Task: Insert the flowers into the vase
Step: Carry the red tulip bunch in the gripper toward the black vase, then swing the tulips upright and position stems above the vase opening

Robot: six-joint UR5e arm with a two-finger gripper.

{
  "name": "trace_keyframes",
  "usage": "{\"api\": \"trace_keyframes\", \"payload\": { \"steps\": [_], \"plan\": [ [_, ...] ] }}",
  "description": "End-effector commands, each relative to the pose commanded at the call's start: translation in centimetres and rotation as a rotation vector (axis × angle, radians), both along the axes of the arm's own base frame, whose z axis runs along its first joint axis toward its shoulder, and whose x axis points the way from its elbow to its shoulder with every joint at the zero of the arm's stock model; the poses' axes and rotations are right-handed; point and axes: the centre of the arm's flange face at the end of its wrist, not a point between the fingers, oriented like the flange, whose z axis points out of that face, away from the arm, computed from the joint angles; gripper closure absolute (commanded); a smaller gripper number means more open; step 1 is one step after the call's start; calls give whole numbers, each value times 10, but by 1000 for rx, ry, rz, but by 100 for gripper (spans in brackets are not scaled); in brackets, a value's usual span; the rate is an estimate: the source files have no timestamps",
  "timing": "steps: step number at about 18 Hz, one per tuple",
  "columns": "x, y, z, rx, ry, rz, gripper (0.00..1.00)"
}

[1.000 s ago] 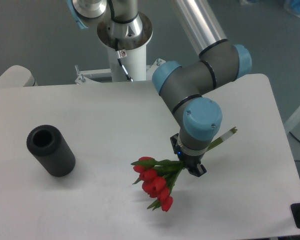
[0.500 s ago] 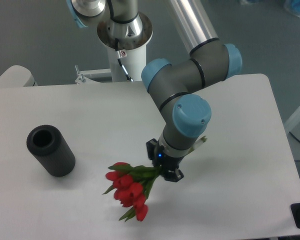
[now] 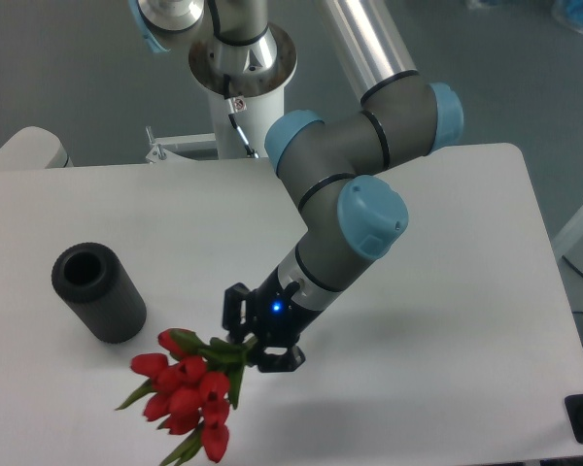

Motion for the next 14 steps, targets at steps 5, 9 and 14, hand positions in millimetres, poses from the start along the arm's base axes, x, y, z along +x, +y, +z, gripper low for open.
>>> {"api": "trace_keyframes", "payload": {
  "steps": [5,9,14],
  "plan": [
    [3,3,37,132,-52,7,100],
    [5,2,55,249,-126,1,100],
    [16,-1,71,355,-203,-18,100]
  ]
}}
